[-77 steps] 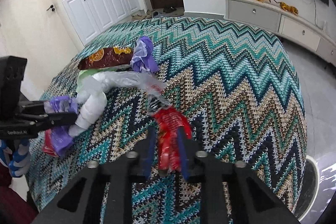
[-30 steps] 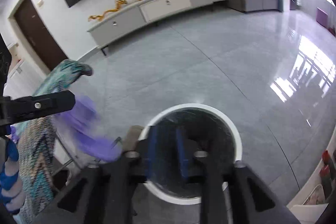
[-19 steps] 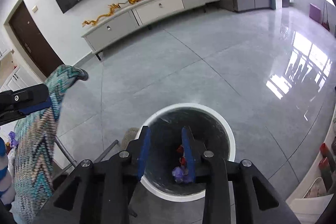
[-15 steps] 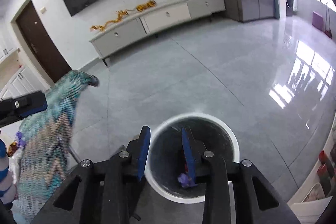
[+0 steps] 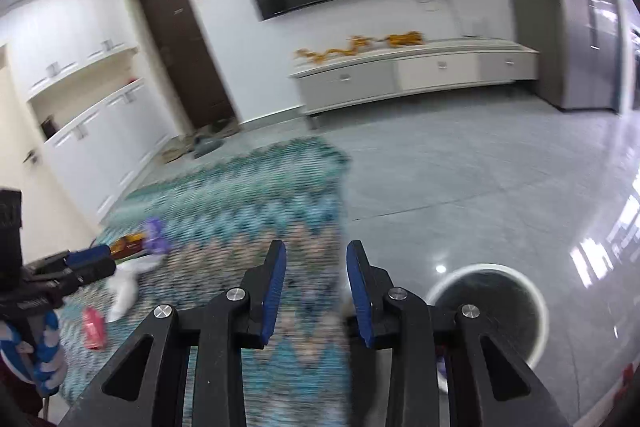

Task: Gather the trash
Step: 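Move both open tools back over the trash pile, then grasp the pink packet with the left tool while the right grasps a white plastic bag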

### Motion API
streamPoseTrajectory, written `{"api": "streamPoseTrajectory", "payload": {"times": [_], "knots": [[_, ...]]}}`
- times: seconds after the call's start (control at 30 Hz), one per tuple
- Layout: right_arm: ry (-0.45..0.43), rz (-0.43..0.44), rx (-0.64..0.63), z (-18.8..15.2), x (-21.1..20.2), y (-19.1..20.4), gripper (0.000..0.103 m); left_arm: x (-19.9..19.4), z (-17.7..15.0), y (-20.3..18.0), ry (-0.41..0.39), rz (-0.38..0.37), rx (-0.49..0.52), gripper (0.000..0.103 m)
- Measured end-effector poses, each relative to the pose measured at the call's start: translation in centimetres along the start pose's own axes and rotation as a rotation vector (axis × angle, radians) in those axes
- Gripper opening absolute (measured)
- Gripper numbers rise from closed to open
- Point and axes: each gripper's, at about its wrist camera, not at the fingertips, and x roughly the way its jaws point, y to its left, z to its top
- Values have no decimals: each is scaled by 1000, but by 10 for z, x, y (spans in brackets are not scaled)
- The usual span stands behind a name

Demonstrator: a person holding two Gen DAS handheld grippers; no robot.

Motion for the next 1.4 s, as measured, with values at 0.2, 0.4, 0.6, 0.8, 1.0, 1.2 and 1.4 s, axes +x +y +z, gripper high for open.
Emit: {"api": "streamPoseTrajectory", "payload": {"times": [0.2, 0.4, 0.6, 0.8, 1.0, 1.2, 1.4], "knots": [[84, 125, -114, -6, 39, 76, 36, -15, -58, 72, 35, 156, -131, 66], [196, 229, -217, -29, 77, 141, 43, -10, -93, 94, 86, 144, -256, 66], [292, 309, -326, -48, 110, 201, 47, 0, -99, 96, 112, 93, -284, 66], [352, 341, -371, -61, 130, 229, 48, -3, -102, 91, 90, 84, -263, 64], [394, 345, -382, -70, 146, 242, 48, -13, -110, 89, 80, 62, -253, 43], [416, 332, -382, -77, 161, 251, 48, -13, -106, 85, 73, 64, -243, 35], [434, 345, -357, -85, 175, 251, 32, -10, -95, 80, 67, 81, -198, 32]]}}
